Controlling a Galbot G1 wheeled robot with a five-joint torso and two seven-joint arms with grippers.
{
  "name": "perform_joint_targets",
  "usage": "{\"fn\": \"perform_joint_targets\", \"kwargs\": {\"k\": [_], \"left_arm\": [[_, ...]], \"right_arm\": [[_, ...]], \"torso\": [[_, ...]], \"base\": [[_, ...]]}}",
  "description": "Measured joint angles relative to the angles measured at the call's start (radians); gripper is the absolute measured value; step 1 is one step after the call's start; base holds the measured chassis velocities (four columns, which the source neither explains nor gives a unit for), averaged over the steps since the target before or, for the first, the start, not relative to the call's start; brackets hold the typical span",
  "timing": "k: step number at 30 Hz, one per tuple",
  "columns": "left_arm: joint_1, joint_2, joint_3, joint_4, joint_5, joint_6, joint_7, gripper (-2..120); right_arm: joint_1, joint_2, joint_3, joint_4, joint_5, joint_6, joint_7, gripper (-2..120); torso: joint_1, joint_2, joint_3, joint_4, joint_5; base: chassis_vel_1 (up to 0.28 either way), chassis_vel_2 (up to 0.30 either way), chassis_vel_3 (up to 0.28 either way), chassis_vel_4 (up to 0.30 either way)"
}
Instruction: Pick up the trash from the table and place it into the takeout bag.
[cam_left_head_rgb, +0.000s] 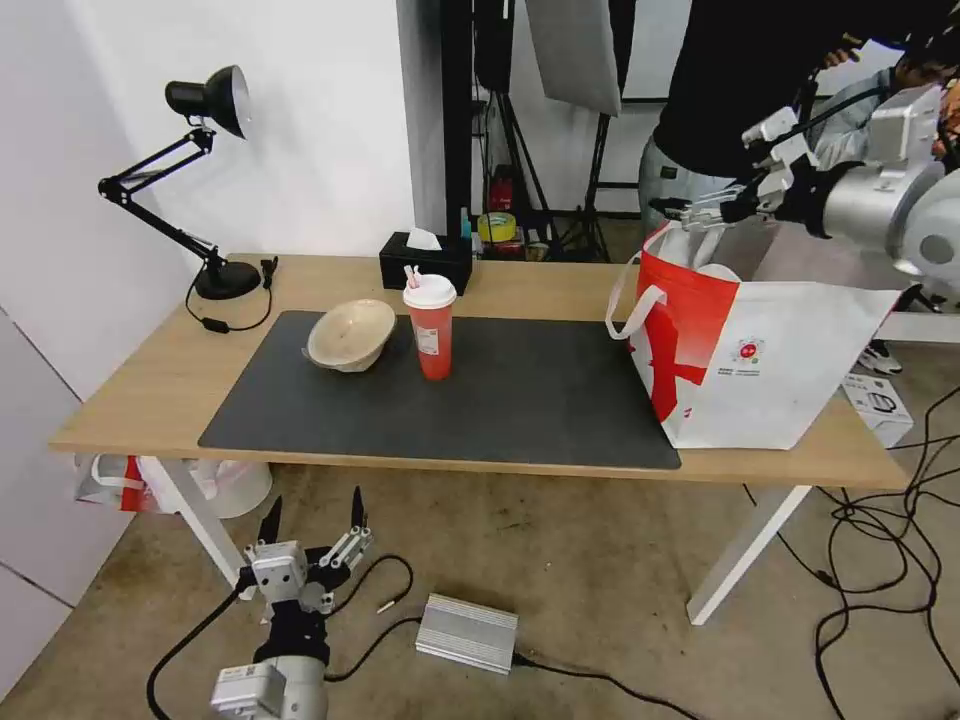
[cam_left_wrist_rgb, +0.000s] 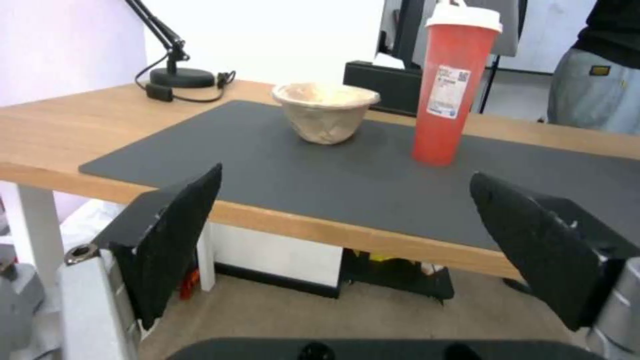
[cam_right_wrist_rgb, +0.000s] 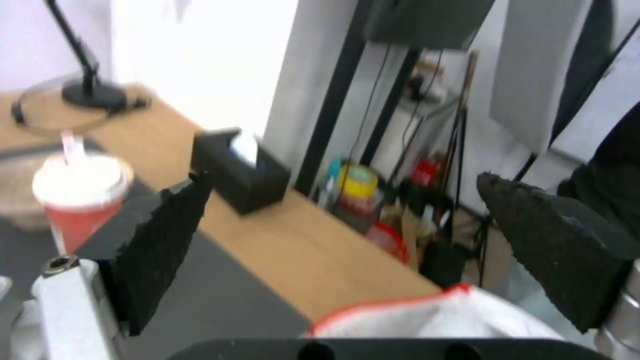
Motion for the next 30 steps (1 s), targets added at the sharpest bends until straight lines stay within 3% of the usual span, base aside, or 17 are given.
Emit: {"fn": "perform_joint_targets", "kwargs": {"k": [1,15,21,30], "left_arm": [[0.002,0.000,-0.001,-0.002,0.001,0.000,0.000,100],[0.010,-0.001,0.001,-0.009,0.007,0.000,-0.002,100],[0.012,-0.001,0.001,-0.009,0.007,0.000,-0.004,100],[0.012,-0.001,0.008,-0.009,0.008,0.000,-0.004,100]], "right_arm": [[-0.019,-0.012,-0.010,0.046,0.022,0.047,0.060,100],[-0.168,-0.022,0.060,0.214,0.084,0.135,0.215,100],[-0.323,-0.022,0.139,0.326,0.085,0.192,0.311,100],[-0.465,-0.022,0.220,0.399,0.079,0.268,0.375,100]], "torso": [[0.000,0.000,0.000,-0.0001,-0.0001],[0.000,0.000,0.000,-0.0001,-0.0002],[0.000,0.000,0.000,-0.0001,0.0000],[0.000,0.000,0.000,-0.0002,0.0000]], "base": [[0.000,0.000,0.000,0.000],[0.000,0.000,0.000,0.000],[0.000,0.000,0.000,0.000],[0.000,0.000,0.000,0.000]]}}
